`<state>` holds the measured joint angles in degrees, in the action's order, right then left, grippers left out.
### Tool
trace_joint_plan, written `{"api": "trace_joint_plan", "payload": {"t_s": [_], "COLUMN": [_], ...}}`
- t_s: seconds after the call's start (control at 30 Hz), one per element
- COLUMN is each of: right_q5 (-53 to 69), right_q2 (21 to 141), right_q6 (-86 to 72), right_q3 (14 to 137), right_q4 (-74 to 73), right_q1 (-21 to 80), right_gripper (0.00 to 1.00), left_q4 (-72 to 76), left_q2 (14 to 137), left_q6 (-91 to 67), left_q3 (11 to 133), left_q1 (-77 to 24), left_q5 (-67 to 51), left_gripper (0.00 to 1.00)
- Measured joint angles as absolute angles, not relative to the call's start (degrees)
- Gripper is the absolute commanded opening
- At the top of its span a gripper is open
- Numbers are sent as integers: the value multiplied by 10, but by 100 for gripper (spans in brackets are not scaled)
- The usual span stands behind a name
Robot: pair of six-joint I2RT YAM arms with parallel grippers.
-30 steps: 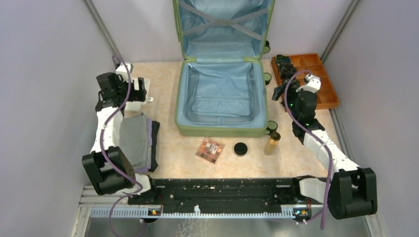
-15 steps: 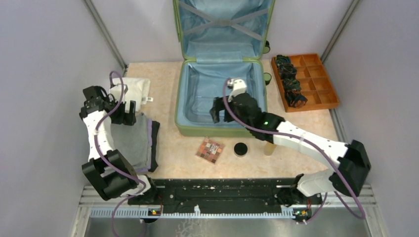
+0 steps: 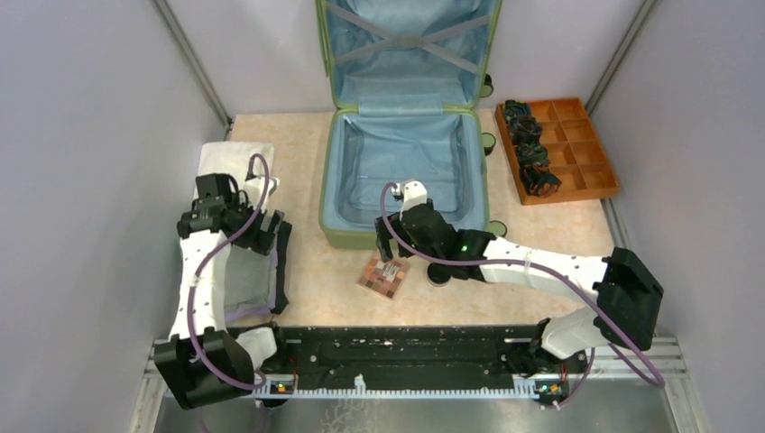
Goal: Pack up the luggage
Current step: Pick up the clothes from the corner of the board.
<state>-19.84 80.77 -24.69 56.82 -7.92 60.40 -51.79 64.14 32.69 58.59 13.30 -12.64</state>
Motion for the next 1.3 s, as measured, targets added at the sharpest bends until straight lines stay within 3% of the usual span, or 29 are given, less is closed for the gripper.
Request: {"api": "trace_joint_plan", "payload": {"t_s": [0.7, 0.77, 0.97, 1.23, 1.3], "right_q5": [-210, -210, -210, -209, -210], "right_q2": [790, 790, 790, 785, 784], "right_q6": [-262, -262, -262, -267, -267], "right_q3": [507, 507, 507, 502, 502], "right_q4": [-28, -27, -27, -29, -30], "right_q1": [606, 606, 606, 606, 606], "right_gripper": [91, 91, 90, 89, 89], "left_q4": [-601, -599, -583, -570, -570], "left_q2": [567, 563, 564, 565, 565], "left_q6": [347, 346, 340, 342, 340], "left_q3": [474, 466, 460, 453, 453], "left_q1": [65, 57, 48, 43, 41], "left_q5": [-41, -31, -13, 10, 9], "left_gripper": [98, 93, 66, 61, 52]}}
